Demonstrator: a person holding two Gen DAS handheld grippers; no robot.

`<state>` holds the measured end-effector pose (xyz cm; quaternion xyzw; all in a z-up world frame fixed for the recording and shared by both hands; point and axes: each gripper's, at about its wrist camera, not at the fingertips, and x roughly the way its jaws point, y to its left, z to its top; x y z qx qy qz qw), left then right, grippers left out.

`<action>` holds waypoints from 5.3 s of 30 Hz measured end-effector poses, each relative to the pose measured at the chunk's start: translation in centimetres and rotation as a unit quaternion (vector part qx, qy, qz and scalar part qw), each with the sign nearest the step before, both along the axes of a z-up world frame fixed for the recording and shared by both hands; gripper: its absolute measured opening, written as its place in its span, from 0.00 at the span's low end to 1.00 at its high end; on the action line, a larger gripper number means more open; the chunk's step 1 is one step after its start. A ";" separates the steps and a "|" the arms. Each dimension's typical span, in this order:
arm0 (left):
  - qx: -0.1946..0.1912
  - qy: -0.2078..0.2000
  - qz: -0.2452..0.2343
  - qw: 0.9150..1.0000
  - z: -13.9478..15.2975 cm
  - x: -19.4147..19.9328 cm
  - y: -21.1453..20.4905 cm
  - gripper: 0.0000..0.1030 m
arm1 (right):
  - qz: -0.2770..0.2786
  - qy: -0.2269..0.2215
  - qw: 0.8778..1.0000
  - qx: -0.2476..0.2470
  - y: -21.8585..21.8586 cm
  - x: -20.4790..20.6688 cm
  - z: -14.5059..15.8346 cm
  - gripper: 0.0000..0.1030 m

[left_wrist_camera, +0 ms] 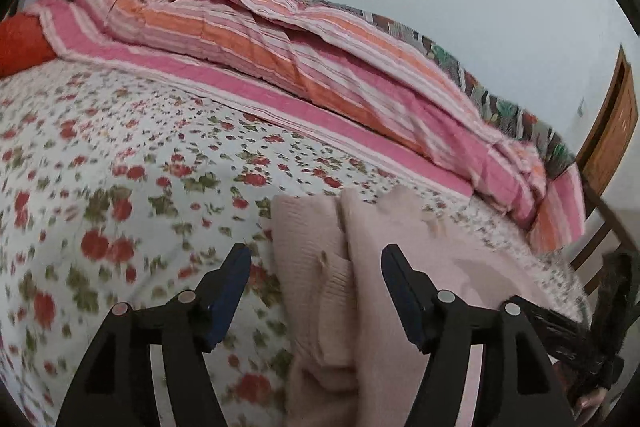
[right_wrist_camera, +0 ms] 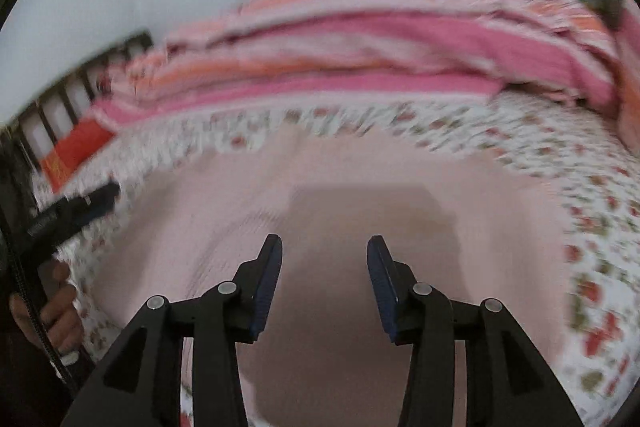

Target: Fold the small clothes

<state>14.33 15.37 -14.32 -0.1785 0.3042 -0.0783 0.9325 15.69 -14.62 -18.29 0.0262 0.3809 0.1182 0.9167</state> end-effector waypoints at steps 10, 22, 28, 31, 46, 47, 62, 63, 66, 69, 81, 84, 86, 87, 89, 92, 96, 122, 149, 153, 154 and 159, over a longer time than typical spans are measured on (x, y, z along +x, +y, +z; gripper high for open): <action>-0.006 0.019 -0.043 0.999 -3.1 2.6 1.1 0.69 | -0.032 0.093 0.995 -0.034 1.3 7.1 -0.2 0.42; 0.017 0.009 -0.061 0.998 -3.6 2.8 0.2 0.73 | -0.072 0.113 0.990 -0.034 2.1 11.9 -1.6 0.43; 0.003 0.007 -0.070 0.998 -3.6 2.9 0.6 0.73 | -0.075 0.110 0.991 -0.029 2.2 12.2 -1.7 0.43; 0.006 0.006 -0.070 0.998 -3.6 2.8 0.6 0.73 | -0.072 0.107 0.991 -0.025 2.0 11.7 -1.4 0.43; 0.011 0.007 -0.064 0.998 -3.4 1.8 0.7 0.73 | -0.011 0.073 0.997 0.004 1.5 3.6 0.9 0.43; 0.010 0.008 -0.065 0.998 -3.3 1.5 0.8 0.73 | -0.007 0.070 0.998 0.001 1.7 3.1 0.9 0.43; -0.090 0.039 -0.109 0.989 -4.5 -5.5 0.5 0.73 | -0.004 -0.014 0.999 -0.036 2.4 -3.5 -0.3 0.43; -0.093 0.038 -0.105 0.989 -4.5 -5.4 0.3 0.72 | -0.006 -0.018 0.999 -0.036 2.2 -3.8 -0.3 0.43; -0.093 0.043 -0.110 0.989 -4.4 -4.5 -0.8 0.72 | -0.003 -0.037 0.999 -0.029 1.7 -5.1 -0.3 0.43; -0.082 0.049 -0.113 0.989 -4.2 -3.3 -2.2 0.72 | -0.001 -0.046 0.999 -0.027 1.2 -5.8 -0.5 0.41; -0.108 0.054 -0.072 0.990 -2.5 -2.7 -1.9 0.27 | 0.002 -0.042 0.998 0.039 -1.4 -6.6 -0.2 0.25; -0.113 0.047 -0.065 0.990 -1.0 -2.7 -2.2 0.23 | -0.006 -0.052 0.997 0.052 -3.5 -8.4 0.7 0.28; -0.102 0.032 -0.055 0.993 0.7 -2.9 -2.9 0.22 | -0.012 -0.059 0.996 0.060 -5.2 -9.4 1.2 0.32; -0.095 0.024 -0.053 0.994 1.8 -3.1 -3.8 0.21 | -0.019 -0.062 0.996 0.062 -6.2 -9.9 1.4 0.33; -0.078 0.012 -0.057 0.995 3.5 -3.2 -5.3 0.21 | -0.037 -0.070 0.995 0.068 -8.7 -11.1 1.8 0.33; -0.028 -0.008 -0.067 0.997 6.6 -3.3 -9.0 0.20 | -0.064 -0.078 0.992 0.078 -12.3 -12.5 2.2 0.33; 0.036 -0.017 -0.096 0.995 10.0 -3.4 -16.0 0.19 | -0.101 -0.090 0.987 0.090 -17.0 -14.2 2.4 0.33; 0.062 0.032 -0.159 0.985 5.7 -4.4 -22.3 0.59 | -0.084 -0.095 0.973 0.194 -20.6 -14.8 4.4 0.50; 0.023 0.062 -0.180 0.982 0.5 -5.5 -17.7 0.59 | -0.142 -0.054 0.969 0.196 -18.0 -11.3 -0.8 0.46; 0.008 0.055 -0.166 0.984 0.9 -5.2 -16.3 0.59 | -0.126 -0.026 0.961 0.244 -19.1 -8.6 -1.0 0.53; 0.003 0.054 -0.163 0.985 0.9 -5.1 -15.9 0.59 | -0.121 -0.016 0.960 0.253 -19.1 -7.9 -1.2 0.53; -0.002 0.045 -0.147 0.988 1.0 -4.2 -14.1 0.59 | -0.118 0.006 0.957 0.264 -18.9 -5.3 -1.7 0.60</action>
